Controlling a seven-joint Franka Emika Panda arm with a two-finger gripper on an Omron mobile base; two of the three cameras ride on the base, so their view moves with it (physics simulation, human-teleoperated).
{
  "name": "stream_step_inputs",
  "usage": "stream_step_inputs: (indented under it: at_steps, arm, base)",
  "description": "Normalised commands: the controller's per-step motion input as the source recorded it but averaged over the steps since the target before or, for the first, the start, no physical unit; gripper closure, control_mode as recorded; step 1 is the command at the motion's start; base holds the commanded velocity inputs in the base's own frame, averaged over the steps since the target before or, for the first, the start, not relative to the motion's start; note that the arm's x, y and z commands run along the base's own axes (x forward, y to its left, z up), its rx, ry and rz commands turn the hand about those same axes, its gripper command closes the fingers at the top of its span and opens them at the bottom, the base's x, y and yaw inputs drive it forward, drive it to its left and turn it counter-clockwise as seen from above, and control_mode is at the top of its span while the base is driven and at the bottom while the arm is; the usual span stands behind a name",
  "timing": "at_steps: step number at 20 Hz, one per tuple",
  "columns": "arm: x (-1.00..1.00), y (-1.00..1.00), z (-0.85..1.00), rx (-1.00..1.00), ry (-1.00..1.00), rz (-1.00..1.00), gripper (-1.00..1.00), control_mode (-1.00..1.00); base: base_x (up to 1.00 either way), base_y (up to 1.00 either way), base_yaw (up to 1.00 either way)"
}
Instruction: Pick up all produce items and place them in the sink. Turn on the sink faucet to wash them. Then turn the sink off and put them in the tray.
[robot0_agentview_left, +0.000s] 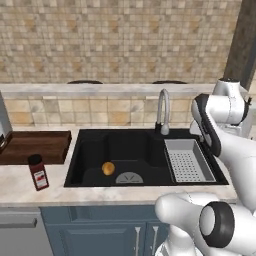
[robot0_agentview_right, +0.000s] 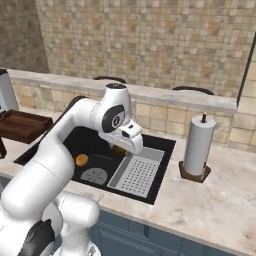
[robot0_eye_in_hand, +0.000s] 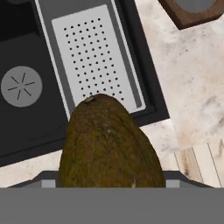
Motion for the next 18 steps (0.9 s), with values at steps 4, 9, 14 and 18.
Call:
stream_step_inputs:
  at_steps: [4,9,14,18]
  arm:
    - [-0.09,0.92,0.1,-0.02,0.0,0.2,1.0,-1.0]
    - [-0.01,1.0,0.02,-0.03,0.0,0.26,1.0,-1.0]
    - [0.33,0.68,0.0,0.0,0.0,0.25,1.0,-1.0]
    - [0.69,0.47,0.0,0.0,0.03,0.22,1.0,-1.0]
  base:
    - [0.0,0.0,0.0]
    - [0.0,0.0,0.0]
    - [0.0,0.0,0.0]
    - [0.0,0.0,0.0]
